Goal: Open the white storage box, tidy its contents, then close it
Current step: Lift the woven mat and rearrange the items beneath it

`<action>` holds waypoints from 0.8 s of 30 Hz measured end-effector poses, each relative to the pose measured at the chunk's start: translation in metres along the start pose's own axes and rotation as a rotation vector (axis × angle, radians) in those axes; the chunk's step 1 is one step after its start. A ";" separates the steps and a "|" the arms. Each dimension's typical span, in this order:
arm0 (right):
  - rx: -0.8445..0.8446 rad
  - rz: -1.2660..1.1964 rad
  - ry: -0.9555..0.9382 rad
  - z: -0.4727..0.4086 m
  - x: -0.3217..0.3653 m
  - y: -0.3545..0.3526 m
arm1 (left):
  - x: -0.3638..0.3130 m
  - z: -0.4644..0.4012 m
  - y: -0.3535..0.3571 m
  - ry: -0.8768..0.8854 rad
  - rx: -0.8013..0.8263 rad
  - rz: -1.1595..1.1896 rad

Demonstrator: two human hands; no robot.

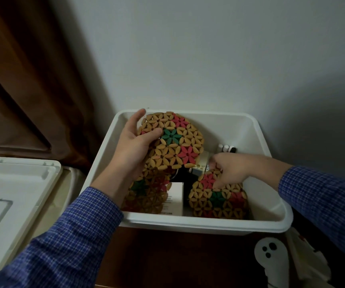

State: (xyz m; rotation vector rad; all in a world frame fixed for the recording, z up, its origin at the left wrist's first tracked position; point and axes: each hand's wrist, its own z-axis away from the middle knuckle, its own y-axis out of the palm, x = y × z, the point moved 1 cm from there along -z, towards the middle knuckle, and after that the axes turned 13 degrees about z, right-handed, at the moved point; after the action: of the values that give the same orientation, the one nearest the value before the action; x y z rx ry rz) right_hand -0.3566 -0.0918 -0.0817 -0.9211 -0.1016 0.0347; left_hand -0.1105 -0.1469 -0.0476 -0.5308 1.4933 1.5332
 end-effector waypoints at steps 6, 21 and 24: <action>-0.083 -0.113 -0.215 0.037 -0.010 -0.020 | 0.001 0.001 0.001 0.114 0.011 -0.094; -0.429 -1.005 -0.436 0.088 -0.027 -0.060 | 0.005 0.000 0.004 0.105 0.060 -0.179; -0.403 -1.096 -0.477 0.089 -0.026 -0.064 | 0.009 0.001 0.005 0.111 0.091 -0.286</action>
State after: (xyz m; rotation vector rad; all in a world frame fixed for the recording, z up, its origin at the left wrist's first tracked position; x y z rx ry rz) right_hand -0.3930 -0.0617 0.0208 -1.1386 -1.0730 -0.8105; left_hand -0.1185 -0.1425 -0.0520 -0.7516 1.4902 1.2257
